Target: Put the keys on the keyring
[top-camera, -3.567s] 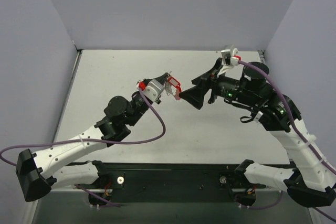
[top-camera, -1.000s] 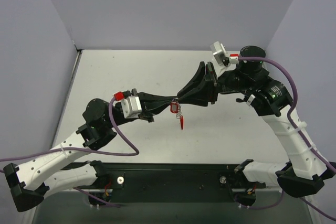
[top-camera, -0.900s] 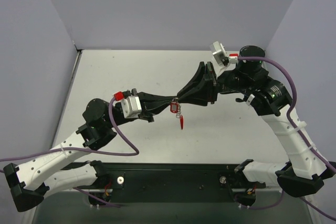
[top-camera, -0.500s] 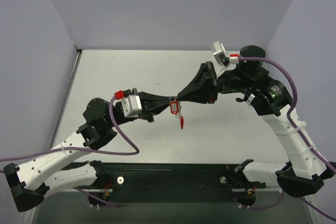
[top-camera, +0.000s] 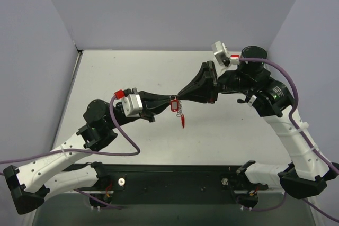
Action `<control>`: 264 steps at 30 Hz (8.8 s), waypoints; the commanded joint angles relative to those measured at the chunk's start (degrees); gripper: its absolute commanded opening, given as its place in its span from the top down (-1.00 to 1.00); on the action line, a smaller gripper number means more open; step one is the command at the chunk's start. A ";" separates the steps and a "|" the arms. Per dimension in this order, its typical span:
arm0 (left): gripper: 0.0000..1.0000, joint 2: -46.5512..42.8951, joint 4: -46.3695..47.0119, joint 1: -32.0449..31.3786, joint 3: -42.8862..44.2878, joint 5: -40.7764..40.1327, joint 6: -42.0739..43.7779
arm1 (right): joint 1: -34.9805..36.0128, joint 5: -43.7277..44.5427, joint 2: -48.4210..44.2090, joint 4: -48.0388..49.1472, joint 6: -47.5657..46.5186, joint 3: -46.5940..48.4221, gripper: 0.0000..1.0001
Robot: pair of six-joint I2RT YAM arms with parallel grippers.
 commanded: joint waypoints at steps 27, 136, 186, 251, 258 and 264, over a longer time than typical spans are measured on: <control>-0.20 -4.11 -8.82 4.53 3.67 -11.37 0.90 | -0.05 8.70 -0.70 5.89 2.35 -2.59 1.00; 0.88 27.19 -59.37 20.71 38.93 8.67 -19.77 | 0.30 28.92 -7.38 24.00 3.41 -19.12 1.00; -0.67 14.96 -48.38 6.04 27.58 -16.45 -18.63 | 0.66 36.92 -4.04 22.68 6.75 -17.18 1.00; 0.14 22.26 -39.94 15.70 34.44 35.13 -1.84 | -5.50 1.50 -8.52 13.89 3.94 -15.69 1.00; 0.31 23.76 -42.14 15.79 35.76 34.69 -0.43 | -5.58 2.72 -8.87 13.80 3.59 -15.78 1.00; 0.32 23.93 -41.61 15.79 35.23 36.00 -0.61 | -5.67 3.43 -8.96 13.63 3.23 -15.95 1.00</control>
